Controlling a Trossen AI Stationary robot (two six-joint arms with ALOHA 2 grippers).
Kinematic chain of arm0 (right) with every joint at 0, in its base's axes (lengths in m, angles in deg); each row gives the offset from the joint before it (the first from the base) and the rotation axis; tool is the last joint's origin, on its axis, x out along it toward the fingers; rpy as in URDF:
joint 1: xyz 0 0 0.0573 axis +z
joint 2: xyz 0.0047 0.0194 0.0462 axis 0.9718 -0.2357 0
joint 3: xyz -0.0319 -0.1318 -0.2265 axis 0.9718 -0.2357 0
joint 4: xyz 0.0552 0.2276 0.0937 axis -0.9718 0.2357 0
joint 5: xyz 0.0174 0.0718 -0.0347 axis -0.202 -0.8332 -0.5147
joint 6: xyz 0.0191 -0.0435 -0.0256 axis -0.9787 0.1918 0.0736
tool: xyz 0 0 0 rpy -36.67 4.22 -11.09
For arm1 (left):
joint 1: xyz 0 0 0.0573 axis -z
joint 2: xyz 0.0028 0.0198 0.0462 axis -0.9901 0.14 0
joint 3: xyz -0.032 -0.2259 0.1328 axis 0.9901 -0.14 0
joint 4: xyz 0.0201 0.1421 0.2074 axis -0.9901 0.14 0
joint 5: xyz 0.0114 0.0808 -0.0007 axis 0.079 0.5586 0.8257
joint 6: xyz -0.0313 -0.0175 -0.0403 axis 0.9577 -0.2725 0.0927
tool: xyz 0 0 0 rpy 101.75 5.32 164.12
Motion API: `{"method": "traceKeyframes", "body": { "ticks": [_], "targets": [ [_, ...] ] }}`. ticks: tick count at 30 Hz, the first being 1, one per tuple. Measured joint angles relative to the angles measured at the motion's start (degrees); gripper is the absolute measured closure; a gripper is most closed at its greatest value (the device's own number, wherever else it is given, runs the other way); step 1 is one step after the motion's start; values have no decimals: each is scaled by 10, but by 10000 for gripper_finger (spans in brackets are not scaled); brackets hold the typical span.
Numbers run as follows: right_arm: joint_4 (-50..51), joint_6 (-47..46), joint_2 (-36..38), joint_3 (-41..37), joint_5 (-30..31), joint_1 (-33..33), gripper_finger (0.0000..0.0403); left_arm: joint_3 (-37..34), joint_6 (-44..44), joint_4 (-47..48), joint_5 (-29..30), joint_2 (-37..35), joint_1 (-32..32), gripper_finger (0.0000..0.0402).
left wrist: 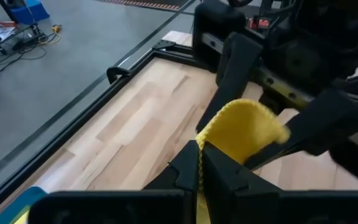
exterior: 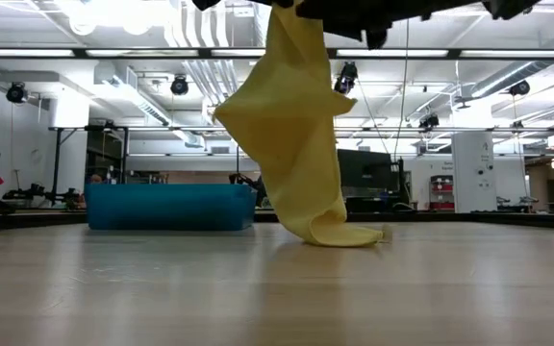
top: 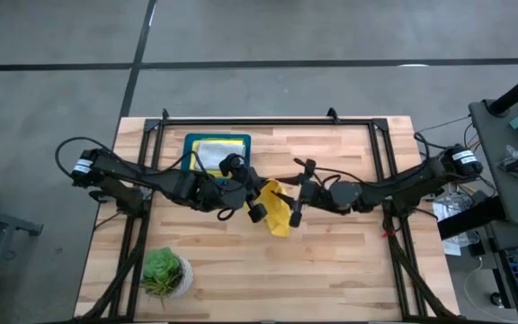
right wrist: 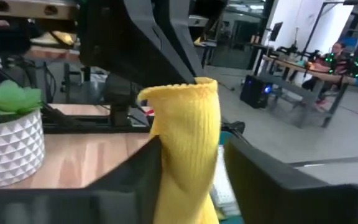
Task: Fold microfiber towels
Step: Fold the yellow microfiber towel
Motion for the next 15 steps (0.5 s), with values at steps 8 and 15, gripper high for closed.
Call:
{"method": "traceKeyframes", "body": {
  "ticks": [8, 15],
  "targets": [
    [185, 57, 27, 92, -1, 10, 391, -2, -44, -2, -6, -1, 0, 400],
    [499, 61, 70, 275, -115, -14, 394, 26, -170, -3, -48, -47, -27, 354]
  ]
}}
